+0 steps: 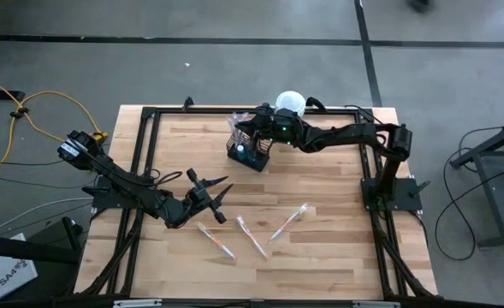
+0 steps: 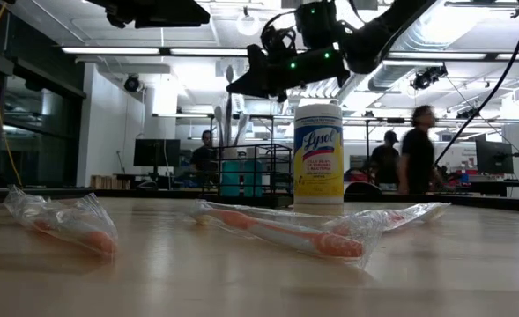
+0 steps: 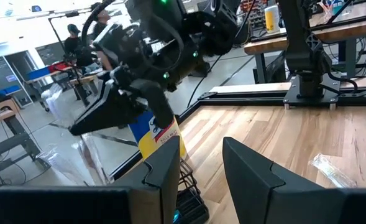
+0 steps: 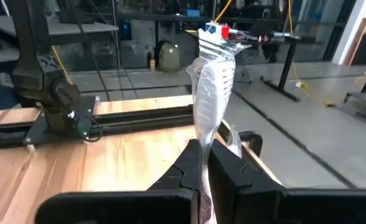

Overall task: Pick & Place toothbrushing station
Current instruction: Put the violet toothbrush into the black mesh organizer, then put the right orange toothbrush into the black mesh organizer

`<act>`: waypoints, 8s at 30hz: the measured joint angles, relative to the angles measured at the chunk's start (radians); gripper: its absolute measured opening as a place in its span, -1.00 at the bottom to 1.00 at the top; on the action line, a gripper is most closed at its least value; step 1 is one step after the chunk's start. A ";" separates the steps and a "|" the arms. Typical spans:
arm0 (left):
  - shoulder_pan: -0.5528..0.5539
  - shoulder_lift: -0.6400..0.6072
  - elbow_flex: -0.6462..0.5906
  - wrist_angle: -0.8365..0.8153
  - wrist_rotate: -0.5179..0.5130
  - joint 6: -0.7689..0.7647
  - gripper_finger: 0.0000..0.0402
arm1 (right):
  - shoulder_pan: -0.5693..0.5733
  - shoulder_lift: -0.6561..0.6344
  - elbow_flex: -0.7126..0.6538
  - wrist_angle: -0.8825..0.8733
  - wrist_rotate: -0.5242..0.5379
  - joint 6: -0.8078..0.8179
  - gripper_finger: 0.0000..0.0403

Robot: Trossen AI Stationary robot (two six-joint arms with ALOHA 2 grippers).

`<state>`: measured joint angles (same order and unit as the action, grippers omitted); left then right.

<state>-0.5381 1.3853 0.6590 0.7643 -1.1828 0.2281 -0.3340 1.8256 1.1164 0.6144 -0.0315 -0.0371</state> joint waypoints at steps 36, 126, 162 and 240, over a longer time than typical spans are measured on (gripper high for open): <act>-0.002 0.000 0.000 0.001 0.009 -0.016 -0.42 | -0.008 0.141 -0.002 0.037 0.009 0.121 -0.94; -0.028 0.000 0.000 -0.286 0.406 -0.420 -0.42 | 0.464 -0.203 -0.001 -1.022 -0.120 0.061 -0.42; 0.111 0.000 0.000 -0.417 0.736 -0.629 -0.42 | 0.728 -0.198 -0.035 -1.261 0.152 0.308 -0.42; 0.094 0.001 0.000 -0.507 0.768 -0.464 -0.42 | 0.803 -0.036 -0.036 -1.366 0.344 2.454 -0.42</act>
<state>-0.4438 1.3861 0.6590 0.2569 -0.4145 -0.2354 0.4694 1.7900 1.0805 -0.7519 0.3125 2.4165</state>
